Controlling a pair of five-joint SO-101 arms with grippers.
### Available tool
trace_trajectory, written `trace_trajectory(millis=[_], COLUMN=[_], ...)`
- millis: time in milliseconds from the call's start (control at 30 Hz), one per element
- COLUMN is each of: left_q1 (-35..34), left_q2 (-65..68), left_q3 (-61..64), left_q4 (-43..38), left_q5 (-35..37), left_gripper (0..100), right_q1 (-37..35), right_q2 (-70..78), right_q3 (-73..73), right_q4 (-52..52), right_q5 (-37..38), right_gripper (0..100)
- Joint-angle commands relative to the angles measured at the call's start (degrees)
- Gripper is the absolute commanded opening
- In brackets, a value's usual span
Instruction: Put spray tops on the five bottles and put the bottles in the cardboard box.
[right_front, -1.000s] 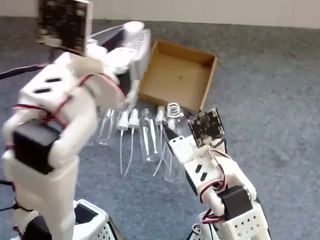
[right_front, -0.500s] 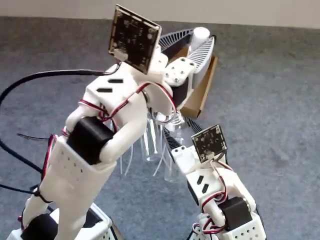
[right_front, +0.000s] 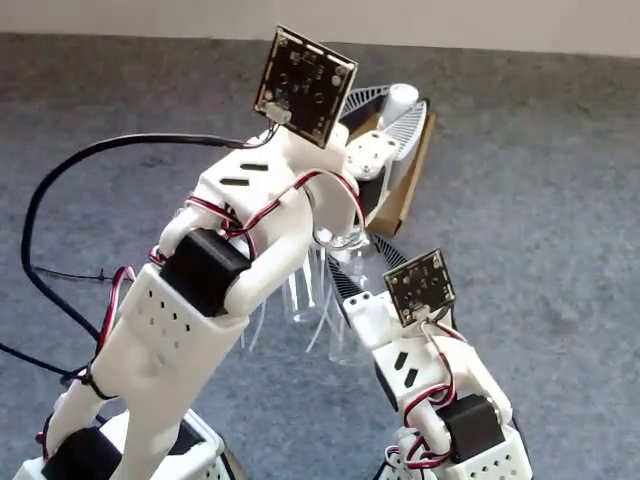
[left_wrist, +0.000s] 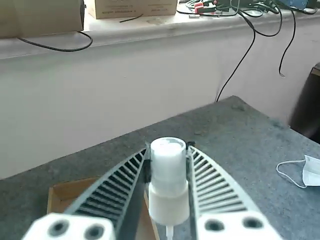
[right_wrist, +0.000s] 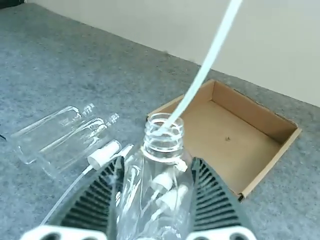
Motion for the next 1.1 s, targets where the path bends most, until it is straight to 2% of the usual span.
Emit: trace_trajectory(millis=[0,233,433,667,833,967,1067], left_q1=[-1.5,-2.0,-5.7,-5.9,-5.1,-3.0,-2.9], left_q2=[-1.5,-1.7,-1.7,-1.7,-1.7,-1.7,-1.7], left_q3=[0.7,2.5,4.4,4.7,8.0,12.1,13.9], left_q4=[-1.6,-0.5,8.3,17.4,18.2,18.4,18.5], left_q5=[0.5,0.4,0.4,0.4,0.2,-4.5,-4.9], left_gripper=[5,5,5,5,5,5,5], right_q1=[-0.3,-0.1,-0.1,-0.1,-0.2,-0.2,-0.2], right_q2=[-0.6,-0.6,-0.6,-0.6,-0.6,-0.6,-0.6], right_q3=[-0.7,-0.7,-0.8,-0.8,-0.8,-0.8,-0.8], right_q4=[-1.3,-1.4,-1.5,-1.6,-1.6,-1.6,-1.6], right_q5=[-0.6,-0.7,-5.9,-6.1,-6.1,-6.0,-6.0], right_gripper=[0.5,0.5,0.5,0.5,0.5,0.5,0.5])
